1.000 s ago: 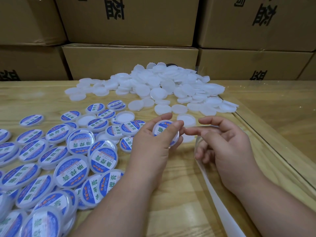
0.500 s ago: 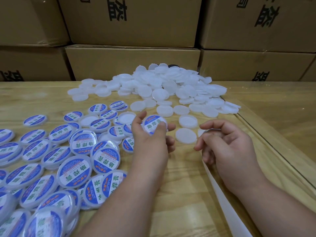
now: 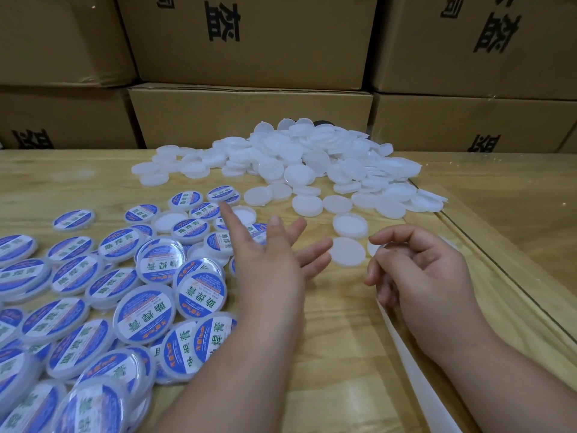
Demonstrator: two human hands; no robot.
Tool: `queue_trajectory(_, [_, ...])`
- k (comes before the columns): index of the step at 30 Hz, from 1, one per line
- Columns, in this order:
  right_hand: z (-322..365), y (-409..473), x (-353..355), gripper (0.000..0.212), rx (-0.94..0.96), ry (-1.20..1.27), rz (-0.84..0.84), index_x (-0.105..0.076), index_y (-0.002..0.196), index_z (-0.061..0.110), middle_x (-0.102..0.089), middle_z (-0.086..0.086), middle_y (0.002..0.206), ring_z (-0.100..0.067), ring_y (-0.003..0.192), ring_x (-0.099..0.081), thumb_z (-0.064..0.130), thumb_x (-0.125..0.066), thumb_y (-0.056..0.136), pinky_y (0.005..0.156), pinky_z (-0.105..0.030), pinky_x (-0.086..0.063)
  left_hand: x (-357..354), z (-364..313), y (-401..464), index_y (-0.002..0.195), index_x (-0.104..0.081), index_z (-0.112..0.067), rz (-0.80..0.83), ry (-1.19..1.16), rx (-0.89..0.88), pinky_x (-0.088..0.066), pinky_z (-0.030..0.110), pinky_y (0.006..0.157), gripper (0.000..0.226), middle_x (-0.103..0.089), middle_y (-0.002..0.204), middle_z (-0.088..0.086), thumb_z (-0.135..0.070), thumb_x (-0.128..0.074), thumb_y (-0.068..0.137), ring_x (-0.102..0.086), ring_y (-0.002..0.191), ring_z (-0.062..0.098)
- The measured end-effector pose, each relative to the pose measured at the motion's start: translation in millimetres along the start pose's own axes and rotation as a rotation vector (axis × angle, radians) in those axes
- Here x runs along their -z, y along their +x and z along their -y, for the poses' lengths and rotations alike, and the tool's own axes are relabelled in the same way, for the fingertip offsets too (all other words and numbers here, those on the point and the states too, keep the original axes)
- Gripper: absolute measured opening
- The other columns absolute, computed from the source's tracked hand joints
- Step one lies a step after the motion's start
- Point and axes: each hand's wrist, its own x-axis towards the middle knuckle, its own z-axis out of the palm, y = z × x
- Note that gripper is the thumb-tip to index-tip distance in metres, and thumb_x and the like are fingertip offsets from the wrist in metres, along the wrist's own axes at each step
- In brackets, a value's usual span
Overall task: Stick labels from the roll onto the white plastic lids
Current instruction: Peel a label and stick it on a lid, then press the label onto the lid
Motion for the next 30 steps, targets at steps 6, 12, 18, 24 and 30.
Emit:
queue_trajectory(6, [0.9, -0.9, 0.6, 0.014, 0.006, 0.001, -0.031, -0.068, 0.084, 0.016, -0.062, -0.009, 0.055, -0.016, 0.039, -0.047, 0.008, -0.057, 0.081, 0.041, -0.021, -0.041, 1.4, 13.1, -13.1, 0.118, -0.061, -0.047, 0.335, 0.684, -0.154, -0.045, 0.004, 0.074, 0.040, -0.075, 0.101, -0.015, -0.013, -0.050, 0.102, -0.065, 0.093, -0.010])
queue_trajectory(12, [-1.5, 1.0, 2.3, 0.023, 0.024, -0.020, -0.043, -0.065, 0.088, 0.005, -0.059, -0.006, 0.052, -0.013, 0.037, -0.045, -0.012, -0.050, 0.094, 0.040, -0.019, -0.041, -2.5, 17.9, -23.8, 0.122, -0.053, -0.034, 0.750, 1.350, -0.366, -0.020, 0.039, 0.124, 0.038, -0.057, 0.134, -0.012, -0.014, -0.046, 0.091, -0.029, 0.149, 0.021])
queue_trajectory(18, [-0.9, 1.2, 1.2, 0.019, 0.042, 0.006, -0.091, -0.055, 0.072, 0.005, -0.051, -0.010, 0.053, -0.018, 0.040, -0.041, 0.011, -0.058, 0.090, 0.041, -0.024, -0.037, 1.1, 20.6, -22.4, 0.140, -0.050, -0.038, 0.548, 1.330, -0.387, -0.030, 0.025, 0.110, 0.045, -0.049, 0.131, -0.012, -0.024, -0.049, 0.097, -0.032, 0.127, 0.014])
queue_trajectory(24, [-0.7, 2.4, 3.8, 0.035, 0.032, -0.033, -0.172, -0.040, 0.064, 0.002, -0.033, 0.000, 0.049, -0.016, 0.046, -0.029, 0.025, -0.058, 0.084, 0.045, -0.025, -0.030, 1.0, 23.9, -22.8, 0.139, -0.052, -0.032, 0.596, 1.506, -0.379, -0.016, 0.031, 0.118, 0.040, -0.025, 0.162, -0.003, -0.040, -0.047, 0.100, -0.014, 0.144, 0.019])
queue_trajectory(30, [-0.7, 4.8, 7.5, 0.038, -0.001, -0.172, -0.327, -0.035, 0.056, 0.015, -0.030, 0.001, 0.053, -0.022, 0.054, -0.028, 0.033, -0.054, 0.084, 0.055, -0.036, -0.029, 0.6, 22.3, -22.5, 0.111, -0.066, -0.036, 0.545, 1.362, -0.402, -0.027, 0.022, 0.107, 0.017, -0.058, 0.126, -0.016, -0.040, -0.057, 0.098, -0.035, 0.127, 0.012])
